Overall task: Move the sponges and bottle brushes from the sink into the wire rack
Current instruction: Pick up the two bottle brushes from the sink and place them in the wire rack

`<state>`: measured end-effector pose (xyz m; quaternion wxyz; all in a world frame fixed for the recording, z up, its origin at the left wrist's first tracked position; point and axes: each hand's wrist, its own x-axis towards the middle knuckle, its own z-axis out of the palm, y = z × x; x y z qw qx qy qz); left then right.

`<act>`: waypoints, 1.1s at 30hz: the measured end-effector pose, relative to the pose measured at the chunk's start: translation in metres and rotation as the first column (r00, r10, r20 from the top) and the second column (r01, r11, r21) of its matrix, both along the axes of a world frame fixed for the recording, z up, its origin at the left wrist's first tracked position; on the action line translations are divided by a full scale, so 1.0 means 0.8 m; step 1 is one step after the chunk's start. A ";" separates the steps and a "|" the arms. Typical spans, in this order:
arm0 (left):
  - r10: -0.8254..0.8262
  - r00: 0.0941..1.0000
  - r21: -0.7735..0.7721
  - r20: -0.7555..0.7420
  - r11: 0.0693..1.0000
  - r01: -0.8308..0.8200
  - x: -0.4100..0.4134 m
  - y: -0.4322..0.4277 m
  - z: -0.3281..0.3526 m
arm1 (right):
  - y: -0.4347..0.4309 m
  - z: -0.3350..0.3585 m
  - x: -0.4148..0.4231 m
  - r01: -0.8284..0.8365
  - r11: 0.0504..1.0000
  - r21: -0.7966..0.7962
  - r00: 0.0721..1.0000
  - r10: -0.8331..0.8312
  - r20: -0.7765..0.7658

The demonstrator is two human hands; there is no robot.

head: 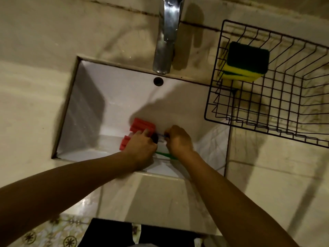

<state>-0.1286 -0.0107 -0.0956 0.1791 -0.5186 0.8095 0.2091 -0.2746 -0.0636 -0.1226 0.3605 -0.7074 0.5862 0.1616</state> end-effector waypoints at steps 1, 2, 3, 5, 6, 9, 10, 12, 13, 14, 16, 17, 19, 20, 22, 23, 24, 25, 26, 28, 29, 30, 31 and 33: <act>-0.022 1.000 -0.010 -0.001 1.000 0.022 0.003 0.000 0.007 | -0.002 0.006 -0.003 0.019 0.998 -0.053 1.000 -0.019 0.014; -0.050 0.999 -0.024 -0.001 0.998 0.050 0.007 0.000 0.016 | -0.004 0.015 -0.006 0.044 0.995 -0.090 0.999 -0.043 0.022; -0.079 0.997 -0.038 0.001 0.996 0.078 0.011 -0.001 0.027 | -0.007 0.025 -0.007 0.071 0.992 -0.108 0.997 -0.068 0.030; -0.114 0.993 -0.081 -0.001 0.990 0.114 0.017 -0.004 0.048 | -0.007 0.048 -0.012 0.133 0.980 -0.149 0.989 -0.121 0.088; -0.116 0.993 -0.101 -0.005 0.988 0.115 0.020 -0.006 0.058 | -0.004 0.061 -0.014 0.165 0.968 -0.187 0.981 -0.142 0.132; -0.101 0.994 -0.141 -0.042 0.986 0.095 0.027 -0.002 0.095 | 0.017 0.106 -0.020 0.165 0.912 -0.377 0.970 -0.082 0.227; -0.107 0.993 -0.155 -0.052 0.983 0.098 0.029 0.000 0.107 | 0.025 0.120 -0.023 0.169 0.895 -0.413 0.967 -0.070 0.245; -0.121 0.991 -0.183 -0.061 0.977 0.108 0.032 0.002 0.132 | 0.035 0.148 -0.028 0.169 0.873 -0.458 0.963 -0.047 0.266; -0.130 0.990 -0.188 -0.054 0.975 0.118 0.032 0.002 0.144 | 0.038 0.161 -0.030 0.160 0.862 -0.480 0.964 -0.031 0.265; -0.146 0.988 -0.190 -0.046 0.972 0.135 0.031 0.002 0.154 | 0.040 0.174 -0.033 0.151 0.850 -0.505 0.966 -0.018 0.259; -0.179 0.983 -0.194 -0.034 0.966 0.170 0.026 0.000 0.174 | 0.043 0.202 -0.041 0.133 0.822 -0.554 0.969 0.009 0.246; -0.192 0.981 -0.200 -0.032 0.963 0.182 0.024 -0.002 0.182 | 0.043 0.216 -0.045 0.123 0.807 -0.578 0.971 0.022 0.238; -0.224 0.974 -0.231 -0.045 0.950 0.208 0.017 -0.009 0.196 | 0.043 0.242 -0.058 0.092 0.776 -0.624 0.977 0.052 0.209; -0.245 0.968 -0.247 -0.049 0.942 0.226 0.013 -0.013 0.203 | 0.043 0.254 -0.067 0.079 0.762 -0.643 0.980 0.059 0.191; -0.291 0.956 -0.280 -0.029 0.921 0.272 0.001 -0.024 0.216 | 0.038 0.277 -0.091 0.056 0.725 -0.686 0.990 0.051 0.134; -0.312 0.950 -0.299 -0.016 0.908 0.293 -0.006 -0.030 0.221 | 0.035 0.288 -0.107 0.042 0.703 -0.710 0.994 0.041 0.099; -0.329 0.944 -0.317 -0.011 0.897 0.309 -0.014 -0.037 0.225 | 0.031 0.298 -0.123 0.031 0.682 -0.730 0.997 0.027 0.068; -0.344 0.939 -0.332 -0.013 0.887 0.321 -0.024 -0.045 0.229 | 0.026 0.308 -0.141 0.026 0.668 -0.744 0.999 0.008 0.041; -0.359 0.933 -0.348 -0.020 0.877 0.330 -0.033 -0.053 0.231 | 0.021 0.318 -0.158 0.025 0.661 -0.750 1.000 -0.015 0.019; -0.383 0.923 -0.370 -0.039 0.863 0.343 -0.054 -0.069 0.233 | 0.010 0.334 -0.190 0.029 0.662 -0.749 0.998 -0.065 -0.018; -0.394 0.918 -0.376 -0.048 0.859 0.348 -0.065 -0.076 0.234 | 0.005 0.338 -0.204 0.028 0.666 -0.745 0.995 -0.087 -0.040; -0.405 0.913 -0.384 -0.058 0.853 0.354 -0.074 -0.084 0.234 | -0.001 0.342 -0.217 0.028 0.673 -0.739 0.992 -0.111 -0.064; -0.420 0.904 -0.394 -0.072 0.845 0.361 -0.085 -0.092 0.234 | -0.007 0.344 -0.229 0.032 0.679 -0.733 0.987 -0.135 -0.083; -0.455 0.885 -0.423 -0.096 0.824 0.378 -0.107 -0.108 0.237 | -0.018 0.346 -0.250 0.058 0.683 -0.728 0.979 -0.182 -0.093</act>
